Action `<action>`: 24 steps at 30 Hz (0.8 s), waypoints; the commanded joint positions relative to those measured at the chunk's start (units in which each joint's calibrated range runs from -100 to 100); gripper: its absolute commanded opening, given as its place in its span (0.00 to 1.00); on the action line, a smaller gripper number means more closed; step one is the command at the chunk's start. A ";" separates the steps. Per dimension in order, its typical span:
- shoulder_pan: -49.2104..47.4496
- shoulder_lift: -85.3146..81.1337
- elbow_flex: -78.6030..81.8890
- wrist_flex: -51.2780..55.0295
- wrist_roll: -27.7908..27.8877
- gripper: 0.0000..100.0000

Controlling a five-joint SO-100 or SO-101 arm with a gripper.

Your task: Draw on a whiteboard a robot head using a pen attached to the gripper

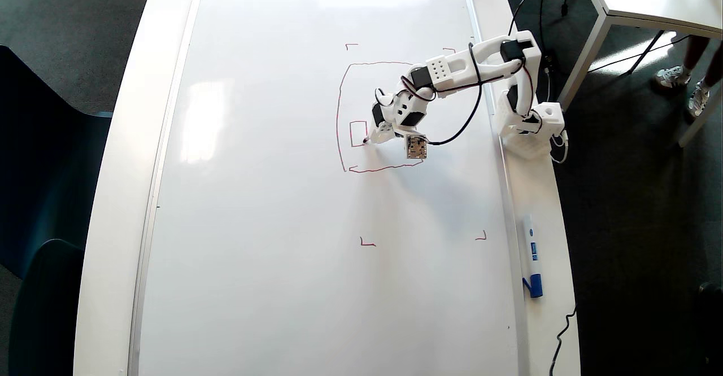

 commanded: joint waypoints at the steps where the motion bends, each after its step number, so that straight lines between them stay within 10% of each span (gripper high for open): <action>1: -0.23 -0.44 -0.75 -0.57 -1.40 0.01; 24: 4.12 -12.34 -8.92 10.03 0.37 0.01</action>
